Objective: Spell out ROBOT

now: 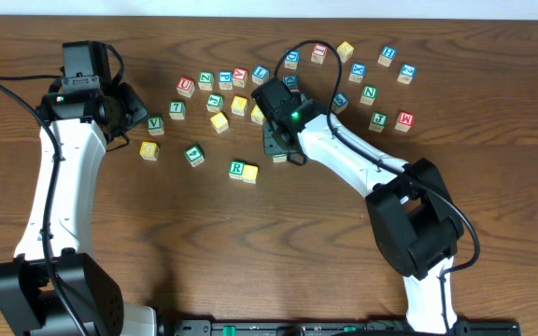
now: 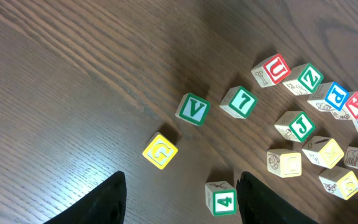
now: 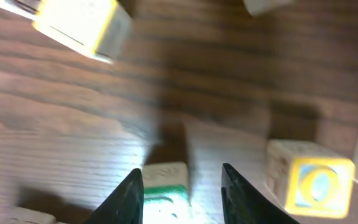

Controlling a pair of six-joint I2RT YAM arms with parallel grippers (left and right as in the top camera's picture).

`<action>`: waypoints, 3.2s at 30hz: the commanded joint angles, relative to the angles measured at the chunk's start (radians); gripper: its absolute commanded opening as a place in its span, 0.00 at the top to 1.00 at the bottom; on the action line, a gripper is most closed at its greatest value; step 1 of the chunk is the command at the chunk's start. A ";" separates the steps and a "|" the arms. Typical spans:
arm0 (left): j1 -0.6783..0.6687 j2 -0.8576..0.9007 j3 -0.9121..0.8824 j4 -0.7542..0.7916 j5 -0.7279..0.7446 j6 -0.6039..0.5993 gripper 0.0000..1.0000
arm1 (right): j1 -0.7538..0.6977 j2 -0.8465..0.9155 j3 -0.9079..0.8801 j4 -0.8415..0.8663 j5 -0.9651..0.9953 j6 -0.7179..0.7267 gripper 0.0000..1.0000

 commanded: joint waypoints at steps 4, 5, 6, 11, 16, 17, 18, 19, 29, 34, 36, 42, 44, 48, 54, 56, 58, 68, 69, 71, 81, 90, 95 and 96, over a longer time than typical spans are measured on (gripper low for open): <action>0.000 0.011 -0.001 -0.003 -0.012 0.013 0.44 | 0.021 -0.009 -0.005 0.090 -0.076 -0.126 0.73; 0.000 0.011 -0.001 -0.003 -0.012 0.013 0.44 | 0.025 -0.009 -0.005 0.090 -0.078 -0.127 0.75; 0.000 0.011 -0.001 -0.003 -0.012 0.013 0.43 | 0.031 -0.009 -0.005 0.089 -0.084 -0.130 0.79; 0.000 0.011 -0.001 -0.003 -0.012 0.013 0.44 | 0.071 0.001 -0.005 0.072 -0.142 -0.190 0.81; 0.000 0.011 -0.001 -0.003 -0.012 0.013 0.44 | 0.089 0.006 -0.008 0.042 -0.140 -0.190 0.81; 0.000 0.011 -0.001 -0.003 -0.012 0.013 0.44 | 0.089 0.006 -0.009 0.036 -0.137 -0.189 0.80; 0.000 0.011 -0.001 -0.004 -0.012 0.013 0.43 | 0.089 0.006 -0.010 0.030 -0.137 -0.189 0.80; 0.000 0.011 -0.001 -0.004 -0.012 0.013 0.44 | 0.088 0.006 -0.010 0.024 -0.132 -0.188 0.80; 0.000 0.011 -0.001 -0.003 -0.012 0.013 0.44 | 0.061 0.006 -0.031 0.014 -0.068 -0.144 0.78; 0.000 0.011 -0.001 -0.003 -0.012 0.013 0.44 | 0.041 0.006 -0.031 0.008 -0.065 -0.144 0.78; 0.000 0.011 -0.001 -0.003 -0.012 0.013 0.43 | 0.035 0.006 -0.031 0.006 -0.064 -0.144 0.78; 0.000 0.011 -0.001 -0.003 -0.012 0.013 0.44 | 0.030 0.006 -0.031 0.006 -0.040 -0.135 0.78; 0.000 0.011 -0.001 -0.003 -0.012 0.013 0.44 | 0.027 0.006 -0.031 0.007 -0.013 -0.117 0.78; 0.000 0.011 -0.001 -0.003 -0.012 0.013 0.43 | 0.015 0.006 -0.031 -0.001 -0.003 -0.086 0.78; 0.000 0.011 -0.001 -0.003 -0.012 0.013 0.43 | 0.002 0.006 -0.031 -0.008 0.021 -0.042 0.79; 0.000 0.011 -0.001 -0.003 -0.012 0.013 0.43 | -0.003 0.006 -0.031 -0.010 0.022 -0.031 0.79; 0.000 0.011 -0.001 -0.003 -0.012 0.013 0.43 | -0.005 0.006 -0.031 -0.010 0.024 -0.031 0.79; 0.000 0.011 -0.001 -0.003 -0.012 0.013 0.43 | -0.006 0.006 -0.023 -0.019 0.023 -0.002 0.75; 0.000 0.011 -0.001 -0.003 -0.012 0.013 0.44 | -0.006 0.006 -0.015 -0.020 0.004 -0.007 0.74; 0.000 0.011 -0.001 -0.003 -0.012 0.013 0.44 | -0.005 0.005 0.014 -0.020 -0.060 -0.058 0.72; 0.000 0.011 -0.001 0.013 -0.101 0.018 0.44 | 0.027 0.005 0.076 -0.023 -0.329 -0.234 0.55; 0.018 0.011 -0.001 0.012 -0.126 0.018 0.43 | 0.075 0.008 0.034 -0.032 -0.336 -0.341 0.46; 0.018 0.011 -0.001 0.012 -0.126 0.017 0.43 | 0.092 0.014 0.025 -0.036 -0.339 -0.423 0.44; 0.018 0.011 -0.001 0.012 -0.126 0.017 0.43 | 0.095 0.015 0.025 -0.036 -0.339 -0.438 0.43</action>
